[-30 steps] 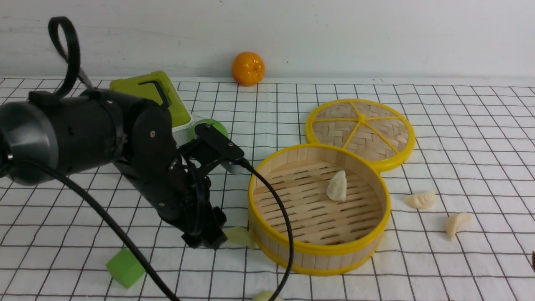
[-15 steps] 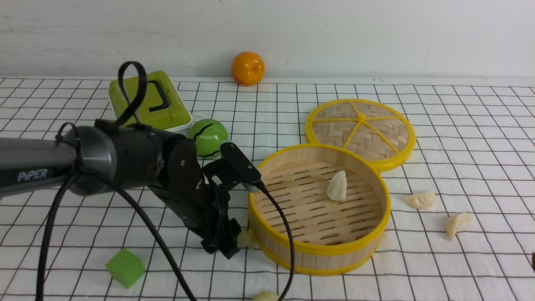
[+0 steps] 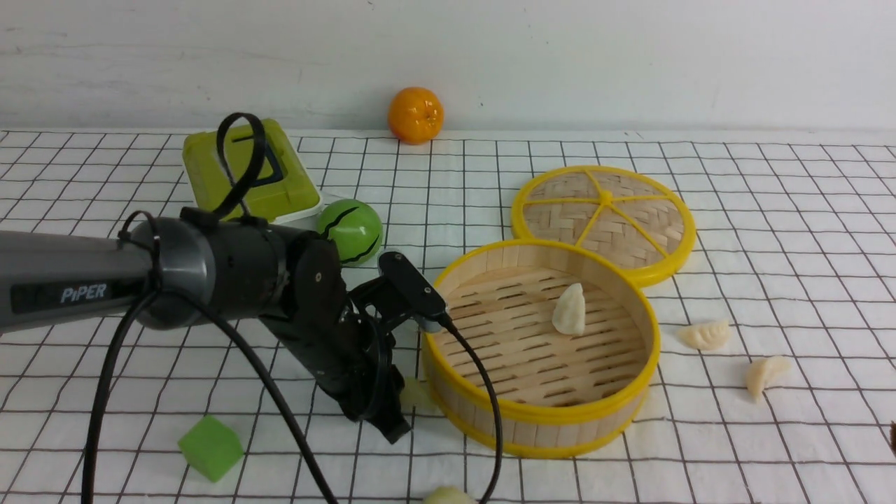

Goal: Put the dumplings into the steamer on the table with the white tablecloth.
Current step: 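Reach for and grasp a dumpling on the table with the left gripper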

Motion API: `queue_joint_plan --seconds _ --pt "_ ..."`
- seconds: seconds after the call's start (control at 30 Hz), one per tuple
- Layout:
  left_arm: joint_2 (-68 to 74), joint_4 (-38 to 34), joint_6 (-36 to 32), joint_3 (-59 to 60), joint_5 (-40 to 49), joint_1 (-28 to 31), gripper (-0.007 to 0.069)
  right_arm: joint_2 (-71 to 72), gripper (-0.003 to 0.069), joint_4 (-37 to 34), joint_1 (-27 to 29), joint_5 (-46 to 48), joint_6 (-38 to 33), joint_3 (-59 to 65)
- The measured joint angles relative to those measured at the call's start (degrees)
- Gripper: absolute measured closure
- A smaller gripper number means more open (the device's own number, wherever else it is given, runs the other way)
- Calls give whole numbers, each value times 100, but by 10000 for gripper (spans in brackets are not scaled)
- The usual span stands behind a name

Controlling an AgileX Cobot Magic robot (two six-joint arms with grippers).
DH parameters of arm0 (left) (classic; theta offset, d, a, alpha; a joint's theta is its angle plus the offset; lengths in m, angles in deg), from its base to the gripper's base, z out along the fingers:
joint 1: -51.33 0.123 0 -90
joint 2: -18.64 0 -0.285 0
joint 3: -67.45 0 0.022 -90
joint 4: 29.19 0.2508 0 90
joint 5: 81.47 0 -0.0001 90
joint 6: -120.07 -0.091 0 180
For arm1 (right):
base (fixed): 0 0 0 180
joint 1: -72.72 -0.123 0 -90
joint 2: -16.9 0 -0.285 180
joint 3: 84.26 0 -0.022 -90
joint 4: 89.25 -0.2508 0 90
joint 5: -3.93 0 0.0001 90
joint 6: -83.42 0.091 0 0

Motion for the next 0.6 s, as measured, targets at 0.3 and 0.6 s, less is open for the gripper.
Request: queue_joint_plan --seconds 0.3,0.6 --pt "-174 104 236 -115 1440 5 637 0 566 0 0 0 0 0" --pt "-851 169 1276 -491 2129 5 637 0 559 -5 0 41 0 0"
